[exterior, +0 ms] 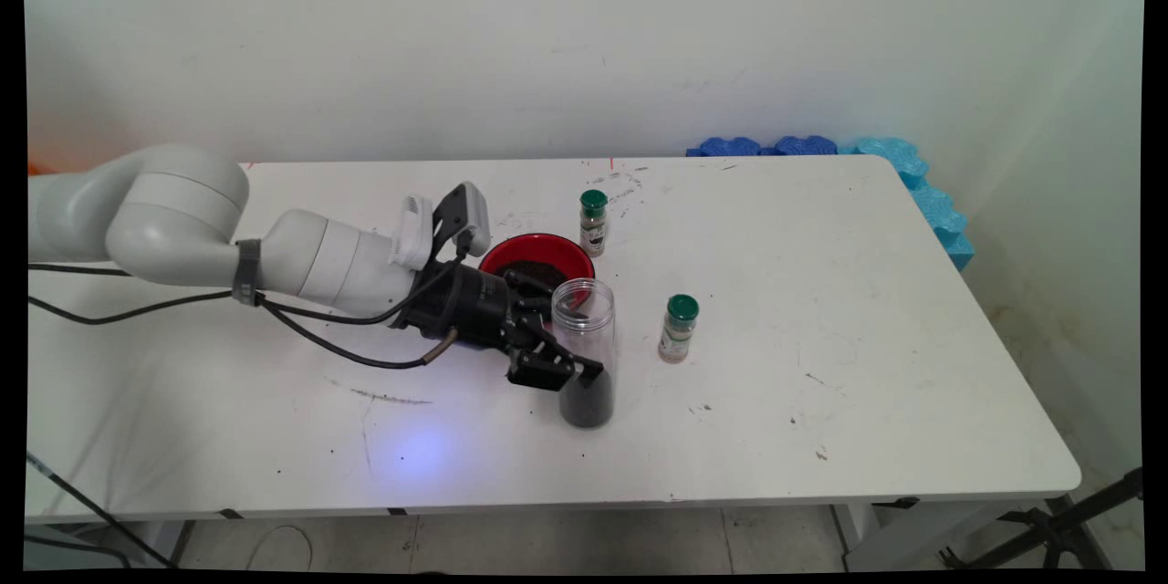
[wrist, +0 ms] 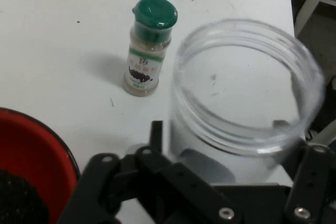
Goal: Place the picked object on the table
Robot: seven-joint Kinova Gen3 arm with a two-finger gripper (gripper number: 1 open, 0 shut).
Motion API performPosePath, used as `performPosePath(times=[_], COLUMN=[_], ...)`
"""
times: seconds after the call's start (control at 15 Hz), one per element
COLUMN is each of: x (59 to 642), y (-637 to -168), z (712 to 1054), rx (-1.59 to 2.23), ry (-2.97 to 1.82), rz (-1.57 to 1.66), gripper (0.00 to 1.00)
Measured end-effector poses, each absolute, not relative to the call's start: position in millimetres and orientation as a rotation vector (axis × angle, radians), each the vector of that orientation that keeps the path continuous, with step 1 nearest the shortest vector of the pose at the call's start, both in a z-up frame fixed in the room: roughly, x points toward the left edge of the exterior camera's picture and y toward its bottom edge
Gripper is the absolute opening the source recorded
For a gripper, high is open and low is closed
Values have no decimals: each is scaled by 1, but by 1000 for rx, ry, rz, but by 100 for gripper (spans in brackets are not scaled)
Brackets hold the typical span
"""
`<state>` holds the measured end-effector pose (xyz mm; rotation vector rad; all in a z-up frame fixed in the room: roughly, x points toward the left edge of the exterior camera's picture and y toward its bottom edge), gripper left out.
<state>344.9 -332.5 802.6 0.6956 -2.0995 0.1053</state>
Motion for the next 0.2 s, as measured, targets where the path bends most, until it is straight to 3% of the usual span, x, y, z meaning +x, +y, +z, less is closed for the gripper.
performPosePath(times=[0.07,0.2], x=[345,345], y=[-332,-331], z=[802,801], rx=[700,706], ry=[-2098,-2096], rz=[105,100], gripper=[100,100])
